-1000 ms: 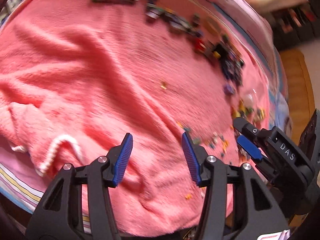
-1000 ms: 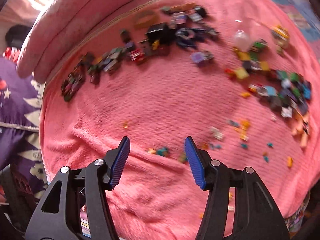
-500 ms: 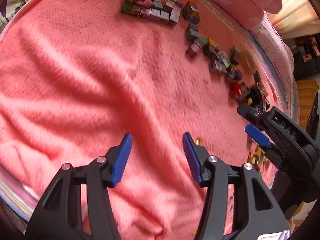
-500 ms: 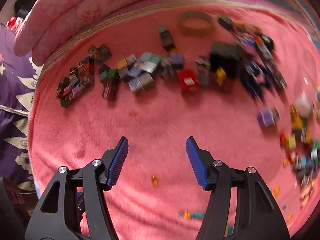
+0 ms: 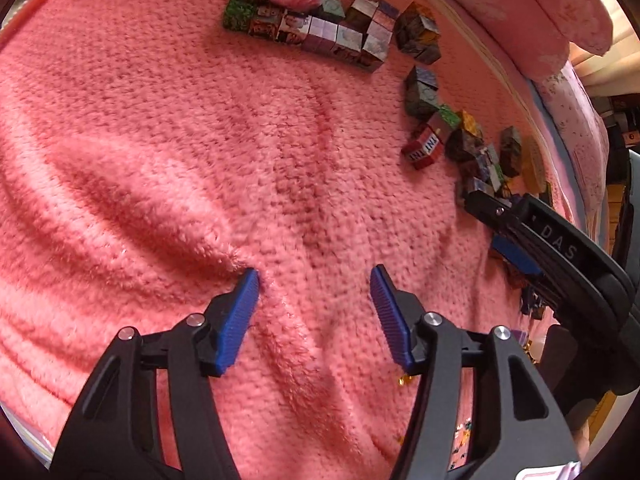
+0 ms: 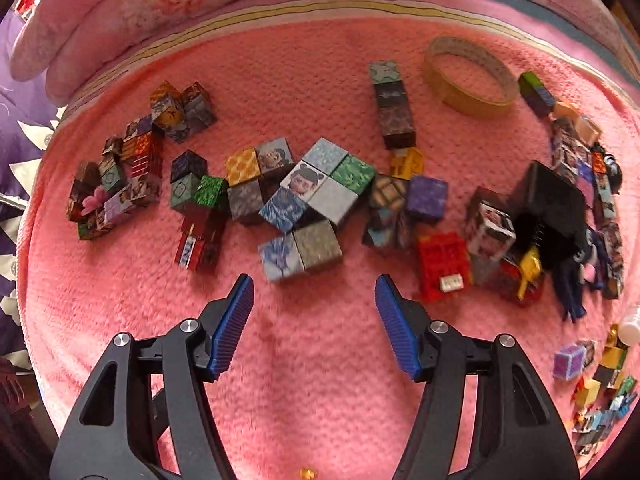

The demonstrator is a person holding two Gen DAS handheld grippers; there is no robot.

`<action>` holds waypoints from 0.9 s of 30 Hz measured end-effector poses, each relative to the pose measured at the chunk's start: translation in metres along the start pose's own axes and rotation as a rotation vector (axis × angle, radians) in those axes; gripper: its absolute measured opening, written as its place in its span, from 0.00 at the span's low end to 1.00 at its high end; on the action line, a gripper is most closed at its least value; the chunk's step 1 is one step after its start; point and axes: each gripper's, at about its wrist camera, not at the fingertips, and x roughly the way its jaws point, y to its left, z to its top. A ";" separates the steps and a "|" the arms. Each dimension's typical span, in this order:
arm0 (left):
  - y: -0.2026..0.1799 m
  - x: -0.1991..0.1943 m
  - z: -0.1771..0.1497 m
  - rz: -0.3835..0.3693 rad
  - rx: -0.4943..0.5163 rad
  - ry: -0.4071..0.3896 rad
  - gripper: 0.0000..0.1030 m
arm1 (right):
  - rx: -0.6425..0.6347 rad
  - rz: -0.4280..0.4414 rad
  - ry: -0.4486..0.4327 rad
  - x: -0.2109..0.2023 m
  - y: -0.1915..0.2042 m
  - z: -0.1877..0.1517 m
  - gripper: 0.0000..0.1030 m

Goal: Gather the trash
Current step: 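Grasp the blue picture cube and tan cube pair with the right gripper, then grasp the green-topped TNT cube stack with the left gripper while the right gripper holds its pair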

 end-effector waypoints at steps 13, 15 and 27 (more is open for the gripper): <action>-0.019 0.004 0.029 0.027 0.061 -0.051 0.58 | -0.022 0.033 -0.006 0.017 -0.006 0.017 0.42; -0.024 0.006 0.032 0.031 0.073 -0.052 0.58 | -0.030 0.040 -0.006 0.018 0.001 0.021 0.42; -0.074 0.026 0.046 0.031 0.223 -0.064 0.58 | 0.131 0.121 -0.024 -0.010 -0.046 0.007 0.42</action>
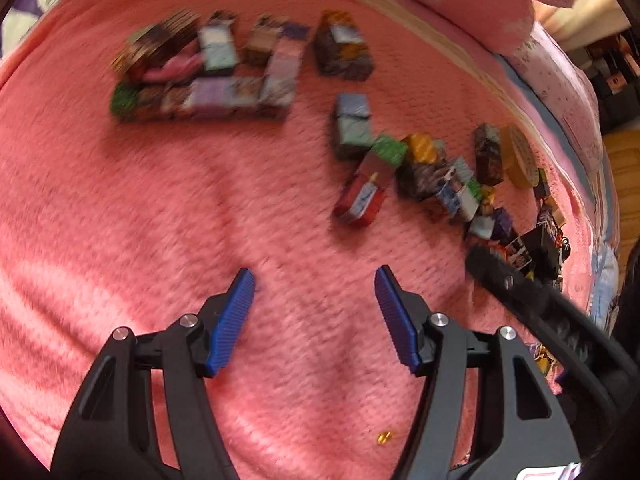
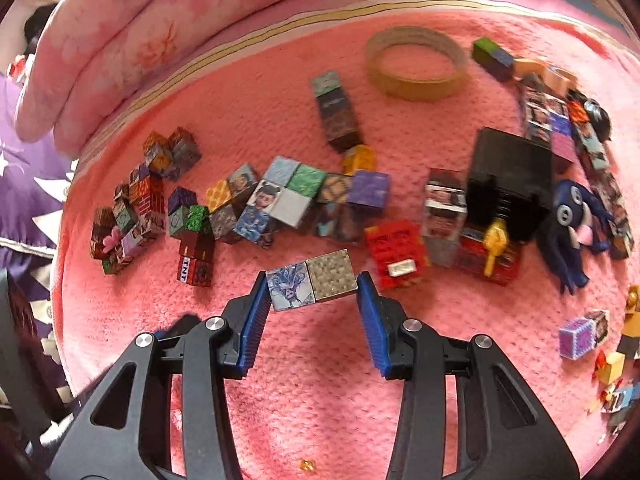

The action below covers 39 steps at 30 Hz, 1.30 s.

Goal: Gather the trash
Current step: 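Grasp the green-topped TNT cube stack with the left gripper while the right gripper holds its pair, then lift both held cube stacks off the blanket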

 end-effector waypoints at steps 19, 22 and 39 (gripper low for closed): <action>-0.039 0.032 0.041 0.004 0.163 -0.005 0.23 | 0.084 0.043 -0.020 -0.008 -0.018 -0.003 0.42; -0.040 0.032 0.042 0.002 0.160 -0.002 0.23 | 0.086 0.044 -0.014 -0.008 -0.019 -0.004 0.42; -0.033 -0.014 -0.041 -0.062 0.112 0.062 0.21 | 0.096 0.034 0.002 -0.049 -0.038 -0.056 0.42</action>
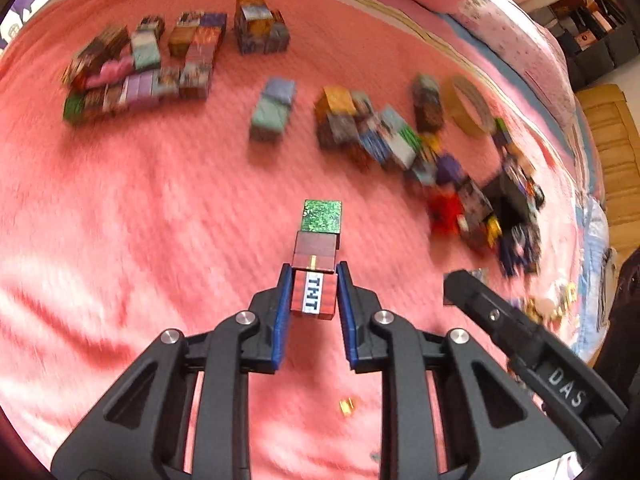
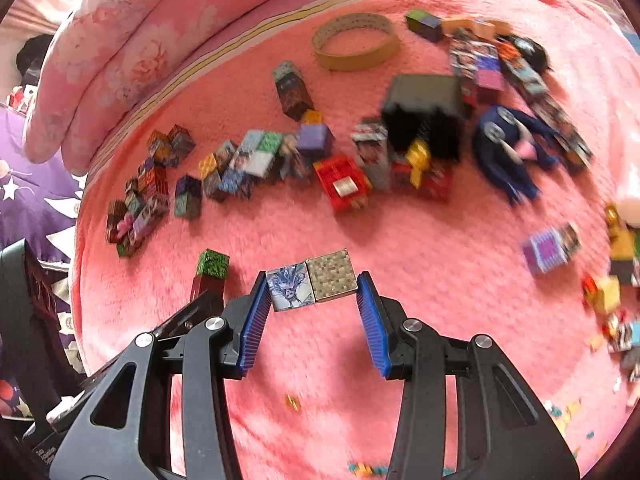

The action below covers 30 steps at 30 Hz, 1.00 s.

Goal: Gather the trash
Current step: 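Lift both held cube stacks off the blanket, then carry both held stacks over the bin and open both grippers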

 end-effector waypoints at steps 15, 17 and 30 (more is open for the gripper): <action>-0.051 -0.041 -0.129 -0.043 0.106 0.050 0.21 | 0.112 -0.015 -0.042 -0.085 -0.067 -0.093 0.42; -0.059 -0.046 -0.140 -0.045 0.132 0.053 0.21 | 0.139 -0.014 -0.058 -0.098 -0.079 -0.106 0.42; -0.154 -0.067 -0.229 -0.090 0.399 0.107 0.21 | 0.356 -0.054 -0.179 -0.187 -0.170 -0.190 0.42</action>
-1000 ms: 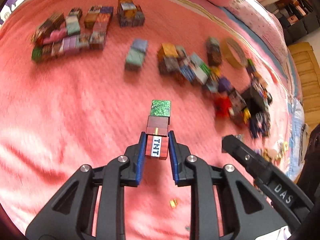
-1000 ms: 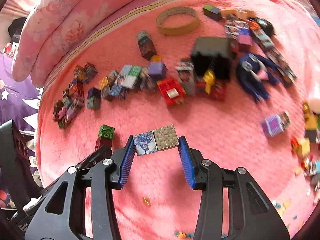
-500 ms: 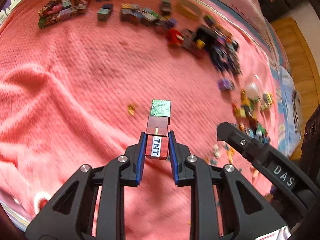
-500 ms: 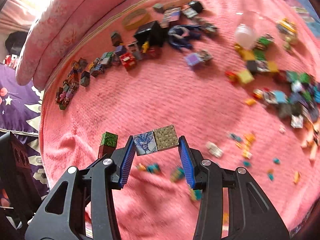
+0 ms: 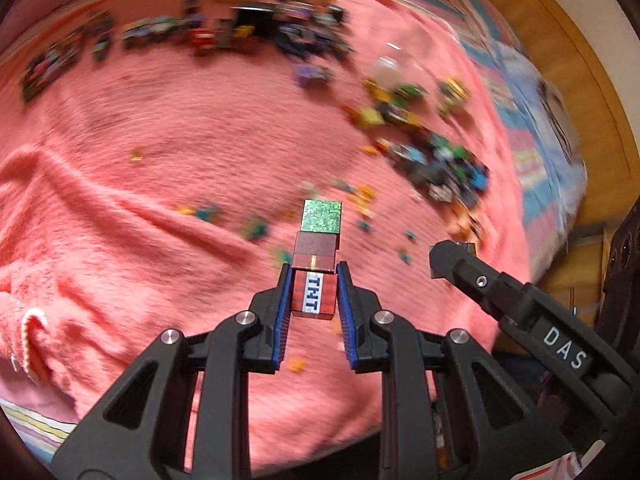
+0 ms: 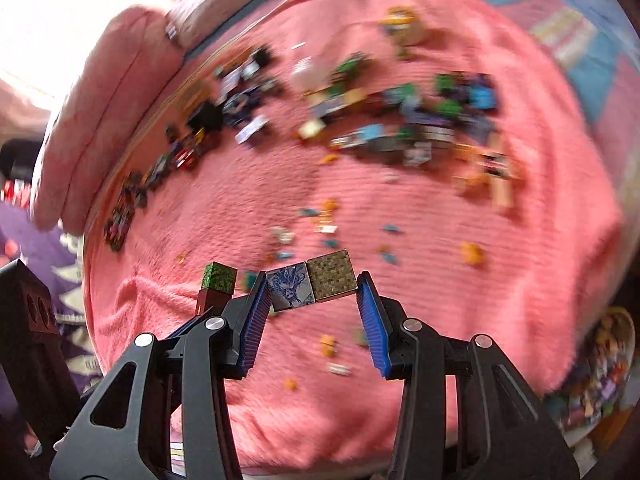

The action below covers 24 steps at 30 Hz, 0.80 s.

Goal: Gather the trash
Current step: 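Carry both held stacks over the bin and open both grippers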

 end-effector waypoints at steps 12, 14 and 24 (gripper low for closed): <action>-0.170 0.041 -0.073 -0.106 0.387 0.151 0.21 | 0.361 -0.116 -0.141 -0.091 -0.171 -0.053 0.42; -0.194 0.050 -0.091 -0.123 0.443 0.181 0.21 | 0.423 -0.145 -0.158 -0.103 -0.201 -0.065 0.42; -0.292 0.105 -0.184 -0.162 0.687 0.353 0.21 | 0.695 -0.248 -0.157 -0.123 -0.322 -0.139 0.42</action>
